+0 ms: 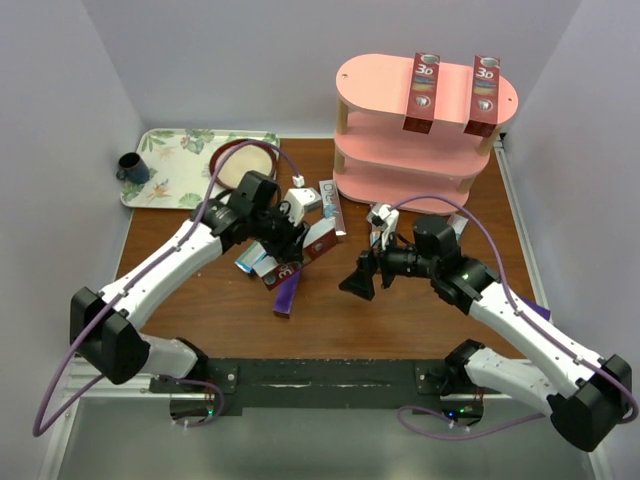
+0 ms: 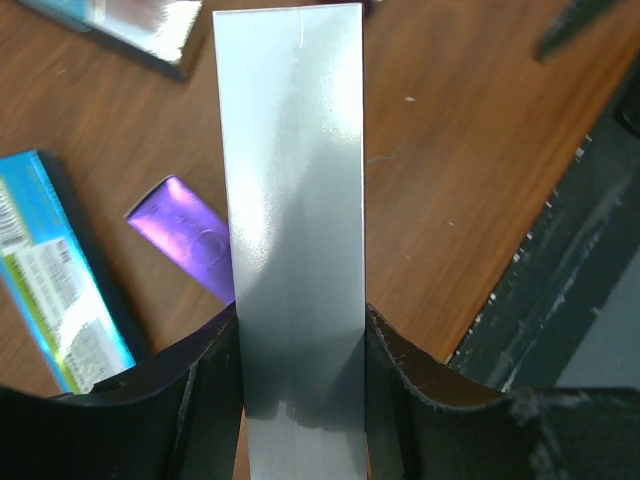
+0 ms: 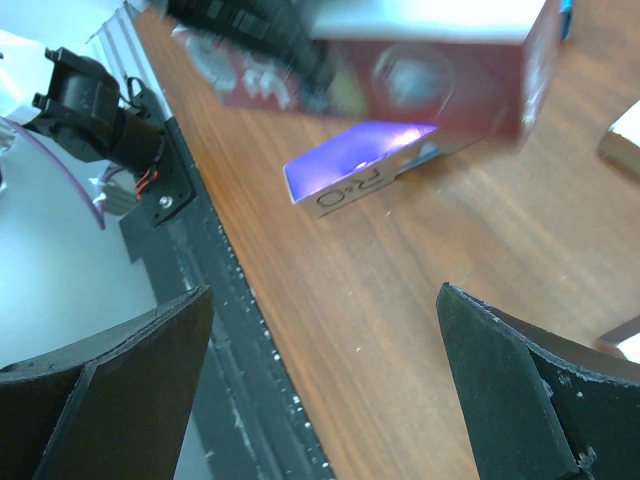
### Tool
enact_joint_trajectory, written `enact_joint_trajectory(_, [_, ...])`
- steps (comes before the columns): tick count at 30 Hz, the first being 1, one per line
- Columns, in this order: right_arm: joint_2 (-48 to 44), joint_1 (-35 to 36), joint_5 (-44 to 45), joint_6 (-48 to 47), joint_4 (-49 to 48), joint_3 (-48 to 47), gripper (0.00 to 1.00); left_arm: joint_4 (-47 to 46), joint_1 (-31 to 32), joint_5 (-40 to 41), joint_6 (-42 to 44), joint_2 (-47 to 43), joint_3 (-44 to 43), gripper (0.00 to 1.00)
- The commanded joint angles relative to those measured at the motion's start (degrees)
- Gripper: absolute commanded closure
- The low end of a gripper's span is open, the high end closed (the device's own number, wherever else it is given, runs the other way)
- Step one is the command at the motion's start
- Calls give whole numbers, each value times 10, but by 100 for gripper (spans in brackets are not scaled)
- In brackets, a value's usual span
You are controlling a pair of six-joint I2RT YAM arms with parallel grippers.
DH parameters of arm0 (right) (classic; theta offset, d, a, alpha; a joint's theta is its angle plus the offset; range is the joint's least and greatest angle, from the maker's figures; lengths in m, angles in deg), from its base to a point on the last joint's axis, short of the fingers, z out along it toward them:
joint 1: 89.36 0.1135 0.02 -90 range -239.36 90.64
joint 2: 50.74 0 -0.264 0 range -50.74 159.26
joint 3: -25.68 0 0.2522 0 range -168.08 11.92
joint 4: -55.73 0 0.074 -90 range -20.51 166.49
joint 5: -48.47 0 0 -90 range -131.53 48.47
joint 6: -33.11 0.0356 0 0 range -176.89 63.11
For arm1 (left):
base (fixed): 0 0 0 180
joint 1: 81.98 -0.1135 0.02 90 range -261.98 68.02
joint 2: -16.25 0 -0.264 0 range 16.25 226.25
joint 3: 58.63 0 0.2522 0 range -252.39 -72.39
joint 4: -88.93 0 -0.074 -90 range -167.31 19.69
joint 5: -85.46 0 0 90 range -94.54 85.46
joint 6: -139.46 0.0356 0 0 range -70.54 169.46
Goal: Place and organize the toothpastes onto the shelf
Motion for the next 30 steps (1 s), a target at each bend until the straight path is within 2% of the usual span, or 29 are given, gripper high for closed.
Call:
enact_joint_trajectory(1, [8, 3, 11, -46, -29, -43, 1, 29, 27, -91, 90, -29, -25, 79])
enact_joint_trajectory(11, [50, 3, -79, -113, 23, -93, 1, 49, 44, -163, 177, -60, -49, 76])
enact_joint_trajectory(17, [65, 3, -105, -157, 36, -121, 1, 77, 54, -168, 204, -54, -61, 76])
enact_joint_trajectory(22, [99, 3, -149, -196, 92, -161, 2, 87, 63, -171, 210, -49, -72, 75])
enact_joint_trajectory(28, [118, 4, -179, -220, 121, -178, 10, 92, 70, -168, 215, -45, -79, 75])
enact_joint_trajectory(30, [125, 7, -181, -229, 135, -181, 16, 93, 71, -170, 216, -42, -83, 75])
